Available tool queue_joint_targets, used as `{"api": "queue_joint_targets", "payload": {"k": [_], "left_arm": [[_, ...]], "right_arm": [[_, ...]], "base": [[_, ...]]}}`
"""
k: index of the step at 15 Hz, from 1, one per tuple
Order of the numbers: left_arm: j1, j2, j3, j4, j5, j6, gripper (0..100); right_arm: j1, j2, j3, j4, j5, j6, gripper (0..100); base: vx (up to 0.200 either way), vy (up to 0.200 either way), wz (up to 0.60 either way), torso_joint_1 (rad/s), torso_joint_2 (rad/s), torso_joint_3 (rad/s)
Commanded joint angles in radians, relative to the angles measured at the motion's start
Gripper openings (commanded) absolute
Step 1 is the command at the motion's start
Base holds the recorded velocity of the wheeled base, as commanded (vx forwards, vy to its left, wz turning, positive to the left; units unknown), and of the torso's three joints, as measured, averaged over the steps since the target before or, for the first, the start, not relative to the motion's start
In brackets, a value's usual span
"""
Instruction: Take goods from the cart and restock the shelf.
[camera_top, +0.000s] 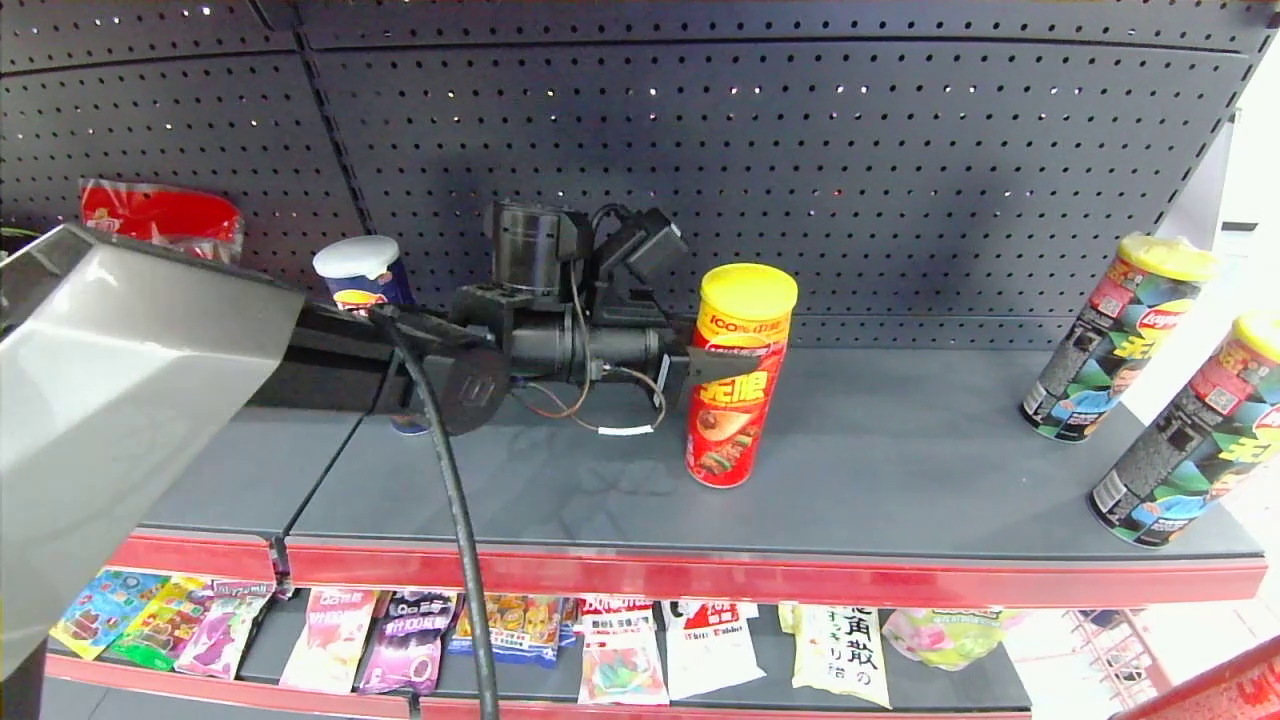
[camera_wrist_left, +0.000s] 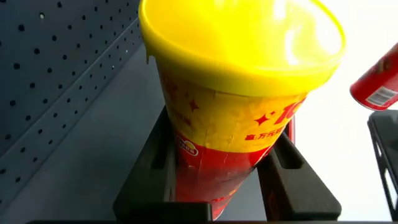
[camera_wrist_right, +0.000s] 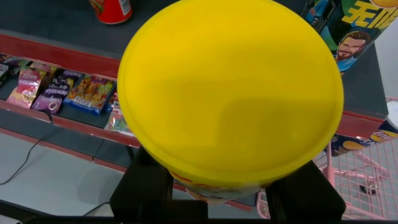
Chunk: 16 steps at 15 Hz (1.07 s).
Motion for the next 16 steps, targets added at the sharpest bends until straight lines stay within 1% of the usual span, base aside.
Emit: {"api": "queue_joint_targets", "payload": {"k": [1,3,4,5,6,7,9,11,16], "left_arm": [[-0.016,-0.053,0.085,-0.022,0.01,-0.011,0],[-0.016,-0.071,0.112,-0.027,0.011,-0.014,0],[-0.016,-0.08,0.118,-0.027,0.013,-0.022,0],[-0.018,-0.099,0.128,-0.027,0.021,-0.047,0],[-0.016,-0.105,0.134,-0.027,0.024,-0.05,0],[-0.018,-0.116,0.145,-0.027,0.025,-0.05,0],[-0.016,-0.142,0.204,-0.031,0.027,-0.05,0],[-0.016,-0.137,0.229,-0.076,0.028,-0.051,0],[-0.018,-0.119,0.233,-0.096,0.034,-0.051,0]], "right_arm": [[0.001,0.0,0.0,0.0,0.001,-0.001,0],[0.001,0.0,0.0,0.0,0.001,-0.001,0],[0.001,0.0,0.0,0.0,0.001,-0.001,0],[0.001,0.0,0.0,0.0,0.001,-0.001,0],[0.001,0.0,0.0,0.0,0.001,-0.001,0],[0.001,0.0,0.0,0.0,0.001,-0.001,0],[0.001,0.001,-0.002,0.0,0.001,-0.001,0],[0.001,0.0,0.0,0.0,0.001,-0.001,0],[0.001,0.0,0.002,0.0,0.001,-0.001,0]], "base": [[0.0,0.0,0.0,0.0,0.0,0.0],[0.0,0.0,0.0,0.0,0.0,0.0],[0.0,0.0,0.0,0.0,0.0,0.0],[0.0,0.0,0.0,0.0,0.0,0.0],[0.0,0.0,0.0,0.0,0.0,0.0],[0.0,0.0,0.0,0.0,0.0,0.0],[0.0,0.0,0.0,0.0,0.0,0.0],[0.0,0.0,0.0,0.0,0.0,0.0],[0.0,0.0,0.0,0.0,0.0,0.0]]}}
